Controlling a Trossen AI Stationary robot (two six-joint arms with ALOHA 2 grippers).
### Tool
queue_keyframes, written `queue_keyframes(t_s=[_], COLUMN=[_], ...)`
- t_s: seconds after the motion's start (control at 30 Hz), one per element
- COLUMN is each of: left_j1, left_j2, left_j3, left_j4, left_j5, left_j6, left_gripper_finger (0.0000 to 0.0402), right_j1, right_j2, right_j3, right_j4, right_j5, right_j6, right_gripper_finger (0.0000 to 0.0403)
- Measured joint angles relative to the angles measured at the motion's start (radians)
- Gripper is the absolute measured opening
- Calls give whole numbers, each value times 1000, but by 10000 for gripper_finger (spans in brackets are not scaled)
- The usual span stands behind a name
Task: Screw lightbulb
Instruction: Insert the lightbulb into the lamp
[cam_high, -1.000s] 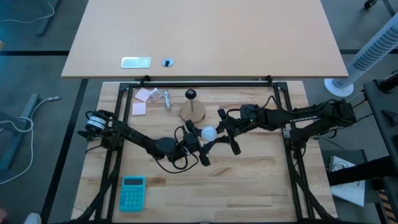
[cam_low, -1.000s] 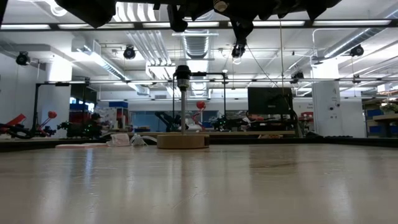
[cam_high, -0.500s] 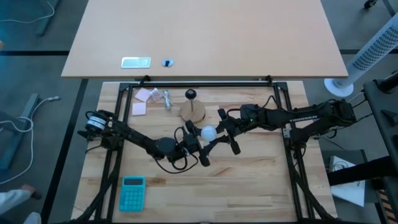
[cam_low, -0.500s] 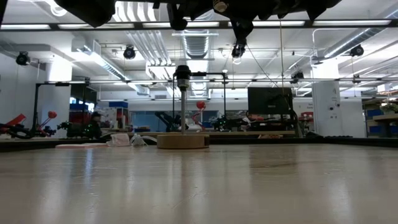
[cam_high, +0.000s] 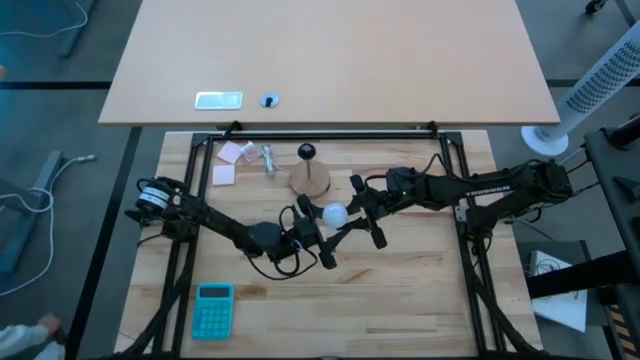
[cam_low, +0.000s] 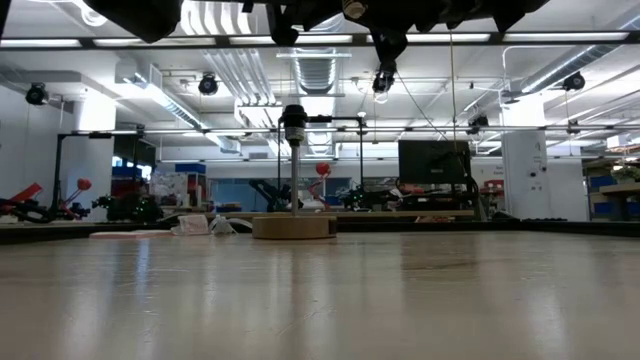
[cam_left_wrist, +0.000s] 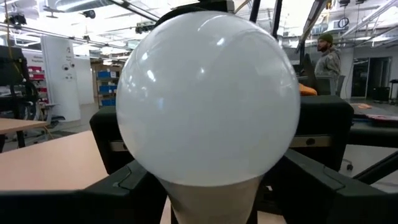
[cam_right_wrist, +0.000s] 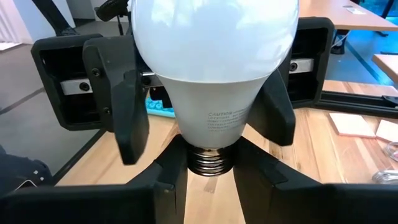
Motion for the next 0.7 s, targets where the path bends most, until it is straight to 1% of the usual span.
queue_keyframes(t_s=[0.17, 0.27, 0.47, 0.7], left_j1=[0, 0, -1, -1], left_j2=[-11, -11, -12, -18], left_j3=[0, 0, 0, 0], left_j4=[-12, -17, -40, -76], left_j5=[-1, 0, 0, -8], left_j6=[2, 2, 17, 51], left_gripper_finger=[275, 284, 286, 286], right_j1=[1, 6, 11, 20], right_j2=[-1, -1, -1, -1], right_j3=[0, 0, 0, 1], right_j4=[0, -2, 2, 79], right_j5=[0, -1, -5, -8], right_j6=[0, -5, -36, -64], right_gripper_finger=[93, 90, 92, 90])
